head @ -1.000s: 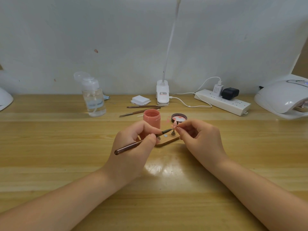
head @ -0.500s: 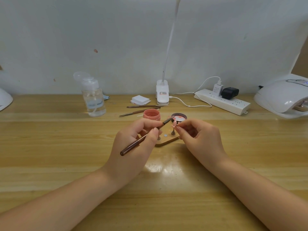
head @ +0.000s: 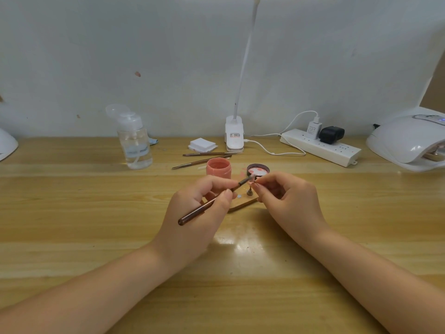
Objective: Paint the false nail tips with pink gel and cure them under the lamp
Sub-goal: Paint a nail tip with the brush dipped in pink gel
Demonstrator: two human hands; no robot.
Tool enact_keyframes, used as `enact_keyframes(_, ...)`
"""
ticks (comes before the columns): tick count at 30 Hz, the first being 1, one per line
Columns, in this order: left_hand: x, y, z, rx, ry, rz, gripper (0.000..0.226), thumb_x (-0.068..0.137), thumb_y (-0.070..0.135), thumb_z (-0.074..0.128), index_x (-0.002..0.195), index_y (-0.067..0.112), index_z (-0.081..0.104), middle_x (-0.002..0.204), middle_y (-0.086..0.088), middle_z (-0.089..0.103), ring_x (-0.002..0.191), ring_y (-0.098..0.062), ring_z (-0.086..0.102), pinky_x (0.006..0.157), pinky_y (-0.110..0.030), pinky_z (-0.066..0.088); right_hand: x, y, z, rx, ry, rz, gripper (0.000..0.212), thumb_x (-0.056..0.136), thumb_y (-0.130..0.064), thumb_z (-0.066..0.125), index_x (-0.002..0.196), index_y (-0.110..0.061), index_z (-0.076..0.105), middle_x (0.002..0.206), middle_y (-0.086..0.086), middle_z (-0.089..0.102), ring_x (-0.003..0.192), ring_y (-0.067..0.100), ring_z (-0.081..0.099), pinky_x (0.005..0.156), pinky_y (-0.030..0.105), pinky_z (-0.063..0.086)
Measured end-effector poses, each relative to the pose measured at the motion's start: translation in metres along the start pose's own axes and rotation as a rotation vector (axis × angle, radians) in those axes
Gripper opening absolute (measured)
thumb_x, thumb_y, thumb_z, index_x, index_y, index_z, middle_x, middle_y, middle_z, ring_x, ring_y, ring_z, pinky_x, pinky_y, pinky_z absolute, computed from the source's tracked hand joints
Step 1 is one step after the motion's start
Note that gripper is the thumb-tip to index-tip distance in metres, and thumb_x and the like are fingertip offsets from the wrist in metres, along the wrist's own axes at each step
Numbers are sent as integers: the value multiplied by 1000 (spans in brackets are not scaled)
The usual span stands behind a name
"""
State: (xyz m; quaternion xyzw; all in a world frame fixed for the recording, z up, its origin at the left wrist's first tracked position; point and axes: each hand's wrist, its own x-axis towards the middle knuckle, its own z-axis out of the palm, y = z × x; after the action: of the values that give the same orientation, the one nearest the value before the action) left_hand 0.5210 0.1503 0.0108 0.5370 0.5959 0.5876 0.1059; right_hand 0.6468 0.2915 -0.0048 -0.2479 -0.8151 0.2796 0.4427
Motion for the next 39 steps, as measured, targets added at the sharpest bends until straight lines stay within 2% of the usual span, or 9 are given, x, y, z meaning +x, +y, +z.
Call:
enact_keyframes(4, -2, -1, -2, -6, 31, 30, 16, 84, 16, 54, 86, 23, 68, 78, 8, 71, 78, -6, 65, 68, -11, 47, 0, 0, -1, 1, -12, 8, 6, 84, -10, 71, 90, -11, 74, 73, -7, 70, 67, 4, 65, 68, 26, 55)
enact_keyframes(9, 0, -1, 0, -15, 19, -8, 18, 87, 24, 56, 99, 26, 70, 90, 3, 73, 86, -11, 66, 73, -18, 52, 0, 0, 0, 6, -16, 0, 6, 84, -10, 72, 90, -11, 74, 74, -6, 70, 67, 4, 65, 68, 26, 55)
enact_keyframes(14, -1, 0, -4, 17, 19, 12, 13, 79, 30, 57, 82, 28, 69, 77, 10, 71, 80, -8, 63, 72, -13, 44, 0, 2, 0, 27, -6, 24, 4, 84, -11, 72, 88, -13, 73, 72, -5, 70, 67, 8, 67, 68, 33, 56)
enact_keyframes(20, -1, 1, 0, 8, 35, 3, 18, 86, 25, 56, 97, 25, 70, 91, 6, 74, 95, -15, 66, 87, -35, 52, 0, 1, 1, 39, -7, 25, 5, 83, -10, 72, 87, -13, 73, 72, -5, 71, 66, 8, 66, 69, 35, 56)
enact_keyframes(25, -2, 0, -3, 0, 28, 17, 14, 80, 30, 56, 82, 27, 69, 77, 9, 71, 84, -10, 64, 75, -17, 46, 1, 2, 0, 18, -7, 19, 6, 84, -11, 72, 88, -14, 73, 72, -10, 69, 67, 4, 65, 67, 28, 55)
enact_keyframes(27, -1, -1, -3, -31, 51, 16, 13, 84, 25, 56, 87, 25, 69, 81, 8, 72, 84, -9, 66, 74, -13, 47, 1, 2, 0, 15, -5, 21, 6, 84, -11, 72, 89, -13, 73, 73, -10, 70, 67, 3, 65, 68, 26, 55)
enact_keyframes(31, 1, -1, 0, -16, 18, -25, 19, 86, 27, 57, 99, 28, 71, 92, 5, 73, 94, -11, 66, 80, -20, 50, 0, 1, 1, 16, -4, -2, 6, 83, -8, 72, 88, -11, 74, 72, -6, 70, 66, 6, 65, 67, 29, 54)
enact_keyframes(37, -1, -3, -4, 12, 10, 1, 18, 83, 22, 55, 87, 27, 71, 82, 8, 72, 89, -11, 64, 77, -17, 44, 0, 1, 0, 4, -1, -6, 6, 84, -9, 71, 89, -11, 74, 72, -6, 70, 67, 7, 65, 67, 33, 55)
enact_keyframes(39, 0, -2, -2, 29, 27, 9, 18, 86, 24, 54, 94, 28, 70, 86, 11, 73, 95, -13, 64, 84, -27, 48, 0, 1, 0, 7, 3, -5, 6, 84, -9, 71, 89, -11, 74, 73, -6, 70, 67, 6, 65, 68, 32, 55)
